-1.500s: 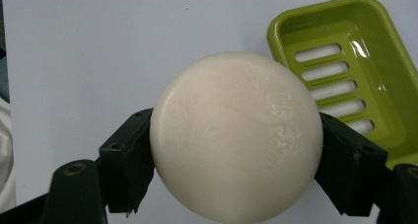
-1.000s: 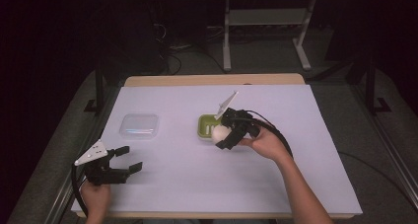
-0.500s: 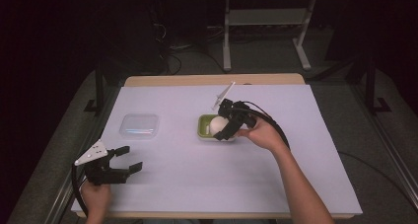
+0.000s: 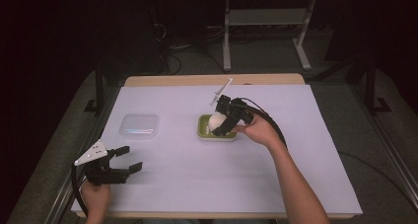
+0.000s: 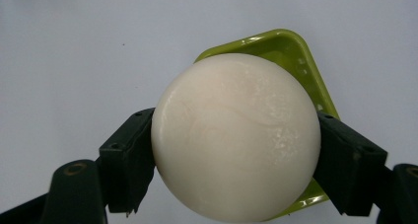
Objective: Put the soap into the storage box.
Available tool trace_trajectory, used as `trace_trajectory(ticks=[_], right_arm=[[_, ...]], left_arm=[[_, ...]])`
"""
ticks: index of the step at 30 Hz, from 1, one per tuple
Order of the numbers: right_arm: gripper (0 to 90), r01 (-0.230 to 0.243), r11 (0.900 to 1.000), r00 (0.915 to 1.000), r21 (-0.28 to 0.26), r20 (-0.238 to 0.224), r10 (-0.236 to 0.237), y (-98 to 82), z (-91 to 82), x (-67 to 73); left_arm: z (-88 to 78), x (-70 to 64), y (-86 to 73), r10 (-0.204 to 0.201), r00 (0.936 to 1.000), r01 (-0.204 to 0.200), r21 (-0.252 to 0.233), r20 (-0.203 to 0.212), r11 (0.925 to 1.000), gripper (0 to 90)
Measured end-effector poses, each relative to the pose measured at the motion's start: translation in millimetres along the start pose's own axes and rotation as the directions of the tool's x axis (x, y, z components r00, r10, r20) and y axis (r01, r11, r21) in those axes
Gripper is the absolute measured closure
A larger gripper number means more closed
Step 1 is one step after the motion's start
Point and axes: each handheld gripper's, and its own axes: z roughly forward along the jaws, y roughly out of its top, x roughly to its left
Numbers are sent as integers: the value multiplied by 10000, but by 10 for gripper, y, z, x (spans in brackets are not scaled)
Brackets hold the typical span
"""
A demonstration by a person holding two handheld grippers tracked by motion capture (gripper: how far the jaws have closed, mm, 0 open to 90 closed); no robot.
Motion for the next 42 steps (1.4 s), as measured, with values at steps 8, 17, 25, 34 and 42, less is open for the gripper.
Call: trace_trajectory(ticks=[8,17,25,34,42], right_arm=[[233,-323,9995,9995,51,60,322,1,101,-87],[233,-601,9981,9982,150,72,600,-7,186,-173],[232,-839,9962,9964,230,146,836,-17,246,-235],[232,-978,9946,9951,343,168,972,-19,314,-276],[232,-1076,9934,9941,409,194,1069,-20,380,-286]], left_arm=[[0,2,-2,-2,10000,2,9,7,10000,145],[-1,2,-3,-20,10000,20,-3,10,10000,145],[-3,2,-4,-27,10000,27,-3,14,10000,145],[0,2,-6,-38,10000,38,8,20,10000,145],[-3,4,-5,-6,10000,6,16,20,10000,145]])
